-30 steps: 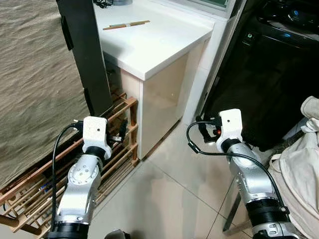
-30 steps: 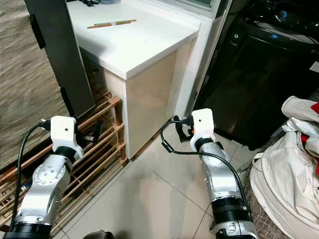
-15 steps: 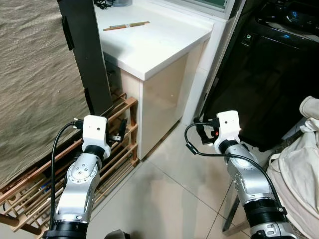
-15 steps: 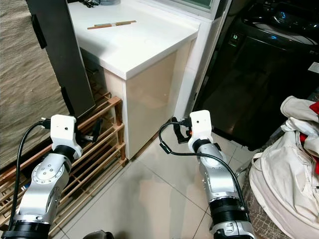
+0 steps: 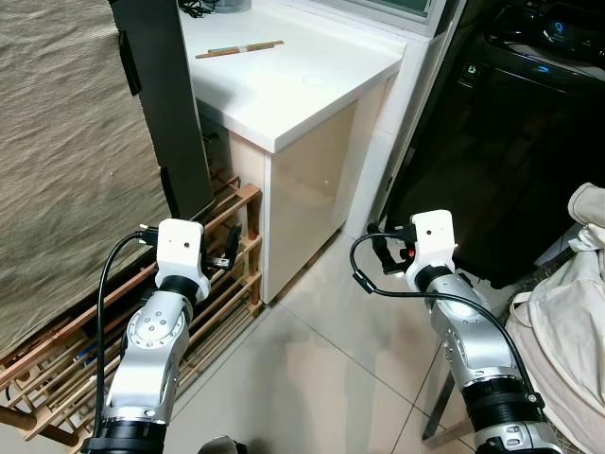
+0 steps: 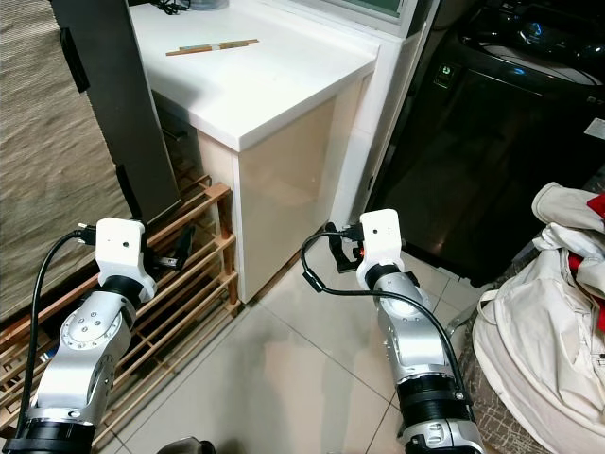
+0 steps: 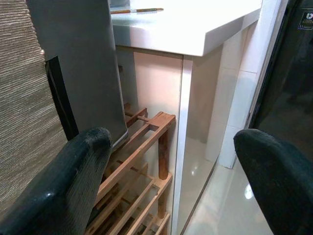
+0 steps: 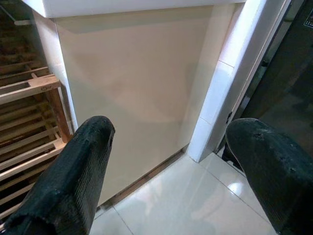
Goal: Clothes washing
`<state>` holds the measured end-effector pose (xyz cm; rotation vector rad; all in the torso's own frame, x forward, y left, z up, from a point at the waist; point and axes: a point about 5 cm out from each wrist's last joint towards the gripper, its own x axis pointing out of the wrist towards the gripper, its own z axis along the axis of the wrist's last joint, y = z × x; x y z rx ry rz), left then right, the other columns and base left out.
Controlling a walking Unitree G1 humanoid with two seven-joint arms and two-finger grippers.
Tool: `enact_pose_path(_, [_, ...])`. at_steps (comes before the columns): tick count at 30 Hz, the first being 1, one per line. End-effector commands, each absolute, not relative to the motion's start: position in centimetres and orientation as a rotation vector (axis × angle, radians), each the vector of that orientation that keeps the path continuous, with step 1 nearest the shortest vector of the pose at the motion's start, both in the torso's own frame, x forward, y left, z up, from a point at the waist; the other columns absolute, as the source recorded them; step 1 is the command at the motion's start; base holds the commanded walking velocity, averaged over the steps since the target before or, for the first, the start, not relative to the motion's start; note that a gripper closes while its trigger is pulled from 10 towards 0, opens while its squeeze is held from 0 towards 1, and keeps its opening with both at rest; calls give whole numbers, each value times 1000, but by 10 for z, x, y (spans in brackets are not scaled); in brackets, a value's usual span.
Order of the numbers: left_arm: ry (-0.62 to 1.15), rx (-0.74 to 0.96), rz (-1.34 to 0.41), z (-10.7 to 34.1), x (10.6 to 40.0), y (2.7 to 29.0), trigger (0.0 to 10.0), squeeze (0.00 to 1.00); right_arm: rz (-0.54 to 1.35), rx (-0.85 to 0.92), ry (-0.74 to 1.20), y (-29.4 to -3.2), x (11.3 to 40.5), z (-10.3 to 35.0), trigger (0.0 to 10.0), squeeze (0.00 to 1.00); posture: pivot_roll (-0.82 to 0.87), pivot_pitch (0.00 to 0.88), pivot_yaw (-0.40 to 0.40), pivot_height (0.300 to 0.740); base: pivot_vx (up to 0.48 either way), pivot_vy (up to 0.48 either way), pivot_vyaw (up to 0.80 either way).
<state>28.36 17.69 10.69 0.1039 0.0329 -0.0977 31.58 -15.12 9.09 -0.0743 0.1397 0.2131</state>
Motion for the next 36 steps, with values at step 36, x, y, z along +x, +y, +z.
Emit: enact_pose_path(36, [124,-8,2,85,286,175,10000,0,228,95,226,-140,327,73,10000,0,19,0,-45,740,0,0,0])
